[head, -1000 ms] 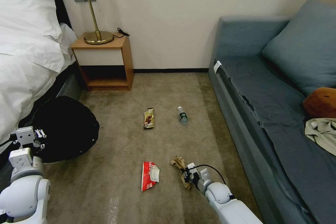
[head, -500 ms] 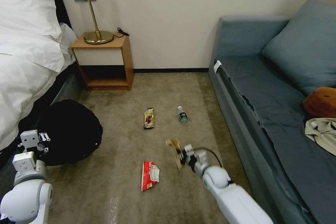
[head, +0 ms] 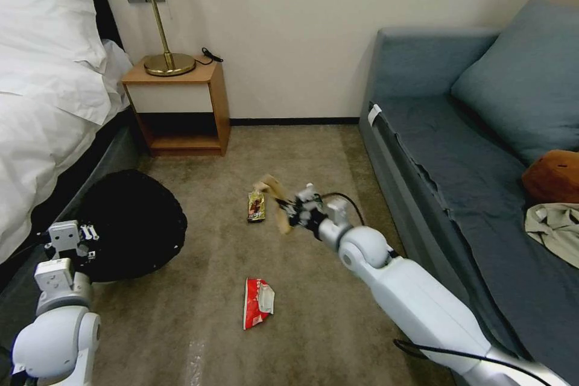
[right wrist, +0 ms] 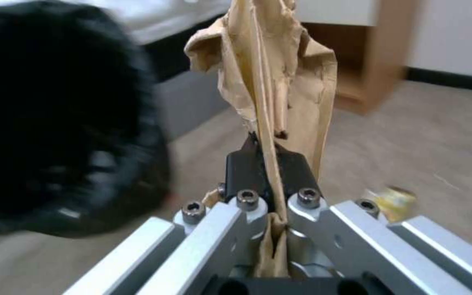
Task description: Pick up the trash bin, then pick up the garbage on the floor and place it into the trash bin.
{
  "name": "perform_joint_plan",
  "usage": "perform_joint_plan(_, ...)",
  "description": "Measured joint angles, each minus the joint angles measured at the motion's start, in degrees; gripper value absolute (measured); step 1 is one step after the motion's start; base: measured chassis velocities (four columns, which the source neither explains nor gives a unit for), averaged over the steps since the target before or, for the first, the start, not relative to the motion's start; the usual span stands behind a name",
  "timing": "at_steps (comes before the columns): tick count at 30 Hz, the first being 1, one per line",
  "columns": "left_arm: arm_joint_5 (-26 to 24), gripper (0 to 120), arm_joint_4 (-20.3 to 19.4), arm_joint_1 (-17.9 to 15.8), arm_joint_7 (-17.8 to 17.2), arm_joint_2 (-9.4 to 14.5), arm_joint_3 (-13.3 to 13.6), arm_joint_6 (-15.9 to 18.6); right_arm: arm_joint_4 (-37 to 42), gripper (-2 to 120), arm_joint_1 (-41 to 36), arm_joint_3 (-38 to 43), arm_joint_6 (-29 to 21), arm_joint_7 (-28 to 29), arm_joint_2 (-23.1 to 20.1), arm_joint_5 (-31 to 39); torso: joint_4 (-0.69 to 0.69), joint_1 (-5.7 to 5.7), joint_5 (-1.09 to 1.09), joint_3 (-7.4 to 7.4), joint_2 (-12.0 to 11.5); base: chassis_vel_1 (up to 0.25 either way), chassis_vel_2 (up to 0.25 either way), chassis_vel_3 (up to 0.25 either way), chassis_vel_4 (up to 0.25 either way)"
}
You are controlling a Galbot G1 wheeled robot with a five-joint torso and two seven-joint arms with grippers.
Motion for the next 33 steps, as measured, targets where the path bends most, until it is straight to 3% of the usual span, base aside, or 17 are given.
perform_joint_plan(10,1.23,5,1.22,-1.36,-0.26,-1.55,1.22,0.06,-9.39,0,14.46,-14.15,0.71,0.39,7.16,5.82,0.00,0.00,-0.01,0.00,0.00,0.000,0.000,0.000,0.000)
perform_joint_plan(16,1.23,5,1.61,-1.54,-0.27,-2.11,1.46,-0.18,-14.24,0,19.18,-19.64,1.91,0.44,11.38,6.65,0.01,0.00,-0.02,0.00,0.00,0.000,0.000,0.000,0.000)
perform_joint_plan(26,-0.10,5,2.16,-2.44,-0.22,-2.85,2.81,-0.17,-12.18,0,18.75,-22.59,3.01,2.00,14.20,9.37,-0.01,0.00,-0.01,0.00,0.00,0.000,0.000,0.000,0.000)
perform_joint_plan(33,-4.20,5,0.55,-1.49,-0.05,-3.93,4.63,1.45,-12.21,0,17.21,-22.99,4.28,2.61,15.35,9.59,-0.01,0.00,0.00,0.00,0.00,0.000,0.000,0.000,0.000)
